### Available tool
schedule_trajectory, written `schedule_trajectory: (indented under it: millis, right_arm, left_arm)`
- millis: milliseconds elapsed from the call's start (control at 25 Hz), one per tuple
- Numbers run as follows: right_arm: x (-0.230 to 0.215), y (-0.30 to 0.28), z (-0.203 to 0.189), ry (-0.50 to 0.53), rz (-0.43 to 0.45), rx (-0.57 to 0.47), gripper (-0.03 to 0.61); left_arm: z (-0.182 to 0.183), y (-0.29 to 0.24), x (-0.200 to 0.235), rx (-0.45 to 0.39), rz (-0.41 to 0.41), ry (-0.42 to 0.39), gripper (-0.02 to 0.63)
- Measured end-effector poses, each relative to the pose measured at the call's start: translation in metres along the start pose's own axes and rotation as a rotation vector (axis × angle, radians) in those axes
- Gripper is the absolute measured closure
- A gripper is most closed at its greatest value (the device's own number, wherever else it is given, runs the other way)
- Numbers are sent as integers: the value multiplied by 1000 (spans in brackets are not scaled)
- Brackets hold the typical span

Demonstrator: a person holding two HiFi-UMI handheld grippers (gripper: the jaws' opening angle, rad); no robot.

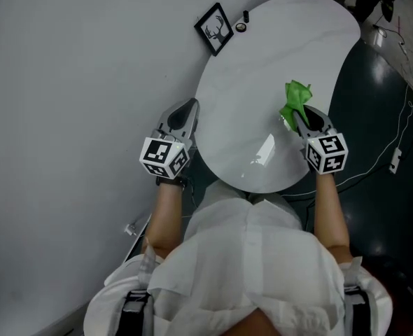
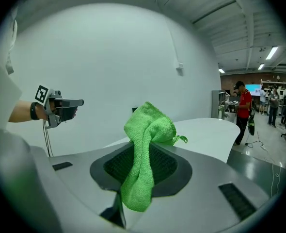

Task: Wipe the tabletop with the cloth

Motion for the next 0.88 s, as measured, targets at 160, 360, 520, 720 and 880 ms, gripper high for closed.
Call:
schedule_trajectory:
  millis: [160,360,520,720,880]
  right_arm:
    - [-7,-46,2,26,35,71,495]
    - [-6,-132,14,64,63,129,495]
    - [-3,-187,23,96,84,205,495]
    - [-13,-262,34,151,83,298,495]
    - [-17,-314,38,198,79,376,495]
  left_arm:
    - [-12,-28,14,31,-16,20,588]
    - [-36,-63,45,71,-65,46,588]
    - [-45,-79,65,101,-93,76,588]
    - [-53,-102,98,122,-107,102,588]
    - [-66,-111,114,138,-128,125,588]
Point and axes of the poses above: the fingertips, and each gripper's own axes: y backward along the fingers, x to its left, z out of its top, the point moved 6 cm from there along y, backward along the fingers, and after that the axes turned 2 degrees about x, right-handed, at the moved point
